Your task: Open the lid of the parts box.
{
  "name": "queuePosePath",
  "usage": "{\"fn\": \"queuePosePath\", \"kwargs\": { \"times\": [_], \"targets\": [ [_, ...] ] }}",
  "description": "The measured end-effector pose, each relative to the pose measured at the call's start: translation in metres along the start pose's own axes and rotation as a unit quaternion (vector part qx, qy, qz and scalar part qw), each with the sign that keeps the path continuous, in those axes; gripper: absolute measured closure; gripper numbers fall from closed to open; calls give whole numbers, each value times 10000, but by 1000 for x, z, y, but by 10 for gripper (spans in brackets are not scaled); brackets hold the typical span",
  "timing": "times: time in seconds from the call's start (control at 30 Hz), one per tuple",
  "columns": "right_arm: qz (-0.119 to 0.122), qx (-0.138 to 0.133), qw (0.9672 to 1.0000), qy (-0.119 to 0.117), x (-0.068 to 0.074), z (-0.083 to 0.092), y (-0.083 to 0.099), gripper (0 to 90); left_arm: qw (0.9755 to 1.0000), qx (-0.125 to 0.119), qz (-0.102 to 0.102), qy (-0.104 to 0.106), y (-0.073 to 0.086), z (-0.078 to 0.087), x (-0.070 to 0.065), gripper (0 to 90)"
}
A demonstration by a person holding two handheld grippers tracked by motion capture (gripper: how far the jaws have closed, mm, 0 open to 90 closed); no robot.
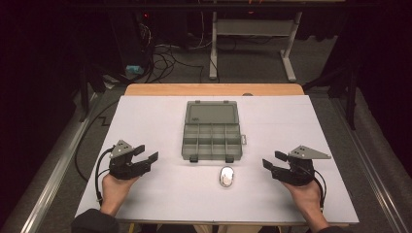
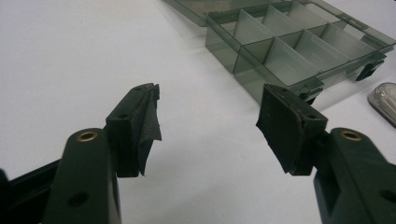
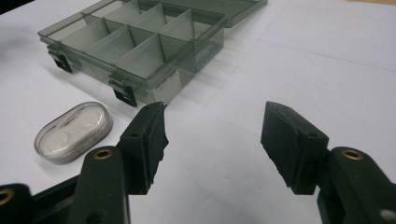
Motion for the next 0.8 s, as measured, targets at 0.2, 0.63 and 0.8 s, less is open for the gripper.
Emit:
{"fn": "queuePosePath", "kwargs": {
  "times": [0.2,0.63,0.8],
  "targets": [
    [-76,-25,10000,32,-4,7,11,397,10000,-56,55,-8,6,4,0,376],
    [-159,-180,9997,94,-8,21,26,384,9997,-153,162,-50,18,14,2,368],
    [-203,-235,9995,99,-10,26,32,375,9996,-168,209,-81,24,17,4,365]
  ]
}}
Point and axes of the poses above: each handheld gripper's, and its own axes: z roughly backward along the jaws, y roughly out of its underside, x roughly to its left, the point moved 3 cm from there along -z, roughly forward along the jaws, and after that the axes turned 3 degrees about y, right-handed, at the moved point
